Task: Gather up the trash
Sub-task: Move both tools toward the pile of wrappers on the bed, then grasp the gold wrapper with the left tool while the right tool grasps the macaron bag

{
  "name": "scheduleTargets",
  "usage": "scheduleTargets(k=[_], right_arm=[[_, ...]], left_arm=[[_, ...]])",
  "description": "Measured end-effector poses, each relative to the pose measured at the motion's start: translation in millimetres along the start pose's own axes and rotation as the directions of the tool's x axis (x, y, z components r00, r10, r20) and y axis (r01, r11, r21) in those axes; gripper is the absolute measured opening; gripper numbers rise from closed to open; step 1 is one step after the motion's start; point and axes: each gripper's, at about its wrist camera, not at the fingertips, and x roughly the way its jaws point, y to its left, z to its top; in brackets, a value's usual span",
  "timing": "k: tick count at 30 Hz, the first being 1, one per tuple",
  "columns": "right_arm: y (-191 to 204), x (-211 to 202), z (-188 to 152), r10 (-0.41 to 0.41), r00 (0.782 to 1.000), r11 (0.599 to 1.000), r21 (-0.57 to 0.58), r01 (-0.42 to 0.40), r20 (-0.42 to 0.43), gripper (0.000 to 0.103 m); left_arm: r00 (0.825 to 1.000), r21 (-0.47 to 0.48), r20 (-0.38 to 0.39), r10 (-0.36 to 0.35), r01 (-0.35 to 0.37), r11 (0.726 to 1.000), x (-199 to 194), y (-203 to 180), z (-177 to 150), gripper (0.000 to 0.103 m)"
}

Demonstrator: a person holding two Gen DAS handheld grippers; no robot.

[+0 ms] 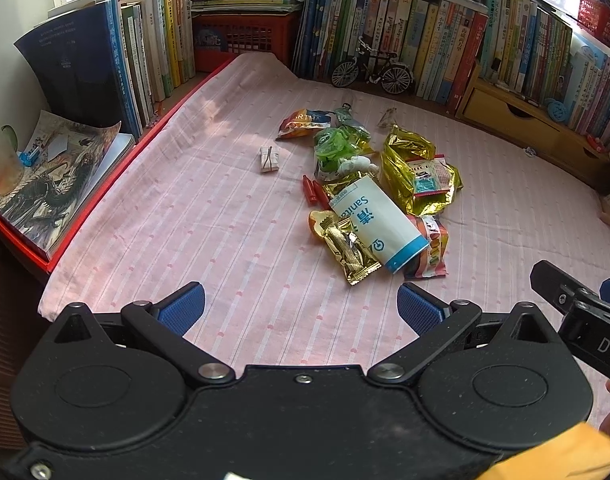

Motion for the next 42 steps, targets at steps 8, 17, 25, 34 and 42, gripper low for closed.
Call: scheduleTargets(k=[8,17,25,34,42], right_arm=[[-8.3,-12.0,0.9,0.044,0.997,0.998,0.049,-0.048,0.067,0.103],[-6.7,-5.7,-1.0,0.095,0.995,0.994,0.051,-0.097,0.038,0.103],[-6.1,11.5,-1.3,0.117,0.993,0.993,0.026,-0.117,-0.021,0.103],[-14.1,55.0,-1.7,0.101,0.988,0.988,-0.105,-0.114,-0.121,0.093],[-20.3,104.7,-9.2,0.125,0.96,0.97,-0.172,-0.171,-0.249,0.078]], left_arm=[[0.998,0.033,0.005,0.068,-0.068,0.997,9.1,0.0,-2.9,0.099],[0.999,0.011,-0.01,-0.04,0.04,0.999,22.4,8.1,-7.5,0.095],[0.995,0.015,-0.097,0.021,-0.02,1.0,53.8,13.3,-10.7,0.087],[0.984,-0.054,-0.171,-0.045,0.036,0.998,92.6,2.5,14.7,0.067],[0.973,-0.225,-0.21,-0.101,0.052,0.973,151.3,-3.9,42.7,0.05]])
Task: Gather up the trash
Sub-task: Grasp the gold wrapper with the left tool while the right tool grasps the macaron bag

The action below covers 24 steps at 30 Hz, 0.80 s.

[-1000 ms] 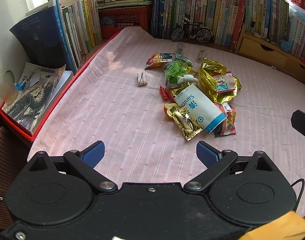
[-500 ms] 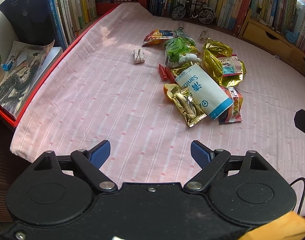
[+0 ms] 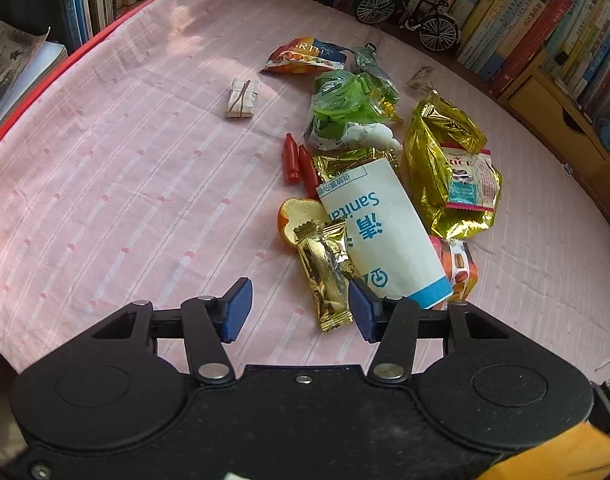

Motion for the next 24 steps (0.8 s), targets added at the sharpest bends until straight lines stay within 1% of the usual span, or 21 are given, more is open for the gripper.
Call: scheduleTargets(k=[2,6,7,8,9,10,12,14,16,17,19,21,22,24], right_arm=[[-2.1,11.8,4.1,0.027,0.999,1.0,0.002,-0.027,-0.019,0.076],[0.2,38.6,13.6,0.077,0.995,0.997,0.004,-0.077,-0.064,0.073],[2.2,45.4,16.4,0.093,0.993,0.996,0.003,-0.093,-0.076,0.072],[4.4,50.3,18.6,0.106,0.991,0.994,-0.002,-0.107,-0.084,0.071],[7.2,55.0,20.7,0.113,0.989,0.993,-0.008,-0.115,-0.091,0.071],[10.0,59.1,22.7,0.119,0.988,0.993,-0.015,-0.121,-0.097,0.071],[14.5,67.4,26.5,0.123,0.986,0.992,-0.023,-0.127,-0.109,0.07],[17.2,74.7,29.7,0.115,0.986,0.993,-0.023,-0.119,-0.122,0.069],[18.0,80.2,32.2,0.109,0.985,0.994,-0.016,-0.112,-0.133,0.065],[17.9,84.1,34.1,0.105,0.984,0.994,-0.013,-0.108,-0.142,0.063],[18.5,89.1,36.1,0.105,0.983,0.994,-0.018,-0.109,-0.152,0.055],[19.9,89.9,37.0,0.107,0.983,0.993,-0.028,-0.112,-0.15,0.05],[21.1,89.4,37.6,0.107,0.983,0.993,-0.034,-0.113,-0.149,0.045],[22.6,87.0,37.6,0.104,0.984,0.993,-0.037,-0.111,-0.145,0.044]], left_arm=[[1.0,-0.019,-0.004,-0.011,0.011,1.0,12.1,-4.3,5.3,0.048],[1.0,-0.045,-0.017,-0.027,0.026,0.999,29.1,-11.7,6.3,0.047],[0.999,-0.054,-0.025,-0.024,0.023,0.998,34.2,-13.3,5.1,0.043],[0.999,-0.061,-0.032,-0.021,0.019,0.998,37.9,-13.6,4.7,0.032],[0.999,-0.068,-0.036,-0.017,0.014,0.998,40.4,-13.7,4.2,0.027],[0.999,-0.075,-0.03,-0.014,0.012,0.997,40.6,-13.4,3.6,0.027],[1.0,-0.075,0.0,-0.023,0.023,0.997,35.7,-13.1,1.8,0.022],[0.999,-0.061,0.02,-0.03,0.031,0.998,27.4,-12.4,0.5,0.02],[0.999,-0.049,0.037,-0.022,0.024,0.999,19.1,-11.8,0.1,0.02],[0.999,-0.047,0.046,-0.017,0.019,0.999,15.4,-10.9,-0.1,0.02],[0.998,-0.053,0.061,-0.01,0.013,0.999,9.1,-8.4,-0.7,0.02],[0.997,-0.06,0.078,0.003,0.002,0.998,2.0,-5.3,-2.4,0.02],[0.996,-0.062,0.085,0.008,-0.003,0.998,-0.7,-3.7,-3.3,0.02],[0.995,-0.073,0.096,0.015,-0.008,0.997,-5.4,0.4,-6.4,0.02]])
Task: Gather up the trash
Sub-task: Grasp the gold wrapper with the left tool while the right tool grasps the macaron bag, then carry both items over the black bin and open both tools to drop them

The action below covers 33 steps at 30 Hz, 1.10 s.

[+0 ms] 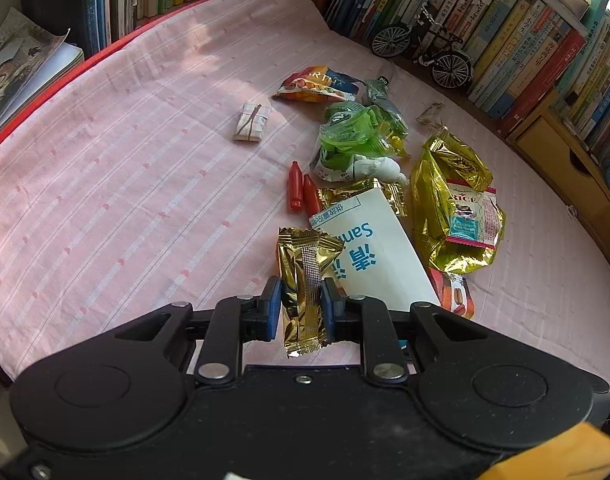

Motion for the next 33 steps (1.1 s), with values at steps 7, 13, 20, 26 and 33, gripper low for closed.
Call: scheduleTargets(k=[7,13,20,26,33], right_arm=[[2.7,-13.2,-8.1,-0.005,1.0,1.0,0.003,0.005,-0.003,0.042],[3.4,-29.9,-21.1,-0.019,1.0,0.999,0.03,0.019,-0.008,0.042],[17.1,-59.3,-45.7,-0.063,0.998,0.996,0.068,0.062,0.013,0.042],[48.9,-95.8,-80.1,-0.094,0.995,0.989,0.116,0.089,0.035,0.042],[104.4,-133.7,-141.9,-0.083,0.995,0.978,0.195,0.071,0.054,0.043]], left_arm=[[1.0,-0.032,0.014,-0.002,0.002,0.999,-10.3,10.2,-10.5,0.02],[0.999,-0.008,0.021,-0.026,0.026,1.0,-26.4,17.1,-25.9,0.02],[0.997,0.056,0.035,-0.066,0.064,0.996,-55.3,39.2,-52.3,0.019],[0.995,0.152,0.04,-0.096,0.089,0.984,-92.8,77.1,-82.2,0.019],[0.99,0.221,-0.003,-0.138,0.136,0.966,-126.0,129.4,-117.5,0.019]])
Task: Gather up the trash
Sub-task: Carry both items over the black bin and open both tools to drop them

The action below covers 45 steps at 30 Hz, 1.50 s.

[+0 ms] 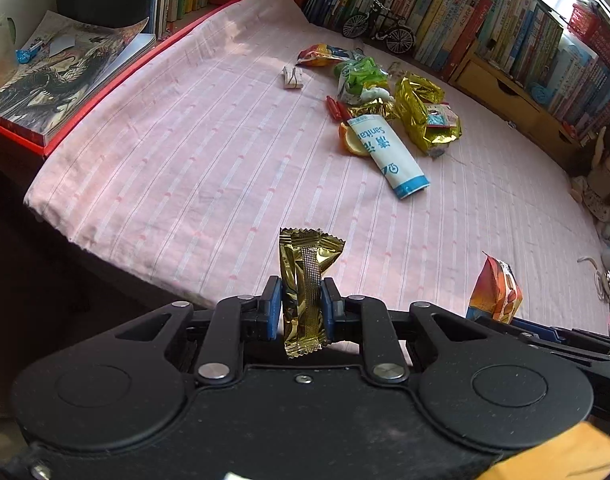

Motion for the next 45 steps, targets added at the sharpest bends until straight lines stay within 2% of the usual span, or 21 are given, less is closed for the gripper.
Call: scheduleTargets(k=[7,13,21,26,31,39,41,42,43,45], right_arm=[[18.3,-28.6,-42.4,0.037,0.999,0.999,0.024,-0.037,-0.017,0.044],[25.5,-28.7,-63.1,0.076,0.996,0.997,-0.03,-0.077,-0.056,0.044],[14.2,-22.9,-99.9,0.188,0.97,0.979,-0.052,-0.198,-0.152,0.044],[19.5,-6.1,-125.0,0.193,0.957,0.971,-0.095,-0.218,-0.218,0.044],[22.3,11.9,-144.0,0.204,0.943,0.967,-0.093,-0.235,-0.264,0.045],[33.2,46.4,-153.6,0.177,0.931,0.964,-0.137,-0.23,-0.318,0.047],[35.0,53.0,-152.0,0.176,0.93,0.963,-0.139,-0.231,-0.323,0.047],[35.8,55.2,-150.8,0.178,0.929,0.963,-0.137,-0.233,-0.324,0.051],[36.9,58.0,-149.2,0.178,0.93,0.963,-0.136,-0.231,-0.323,0.06],[38.6,61.7,-146.8,0.178,0.931,0.963,-0.138,-0.231,-0.319,0.064]], left_arm=[[0.999,0.024,-0.054,-0.006,0.008,1.0,-24.8,22.9,-51.2,0.019],[0.996,-0.049,-0.086,0.002,-0.006,0.999,-31.8,31.2,-90.0,0.019],[0.989,-0.089,-0.13,0.064,-0.076,0.993,-30.9,25.6,-137.2,0.02],[0.982,-0.135,-0.178,0.062,-0.087,0.987,-19.7,30.0,-161.4,0.02],[0.969,-0.098,-0.23,0.086,-0.11,0.989,1.7,30.6,-177.1,0.021],[0.957,-0.102,-0.273,0.093,-0.125,0.987,26.9,38.5,-183.2,0.024],[0.956,-0.099,-0.277,0.091,-0.123,0.988,30.6,39.8,-181.4,0.028],[0.957,-0.1,-0.275,0.089,-0.12,0.988,31.7,40.8,-180.7,0.029],[0.958,-0.099,-0.273,0.087,-0.118,0.988,32.6,41.5,-180.1,0.032],[0.958,-0.092,-0.272,0.096,-0.125,0.988,34.7,43.4,-177.6,0.035]])
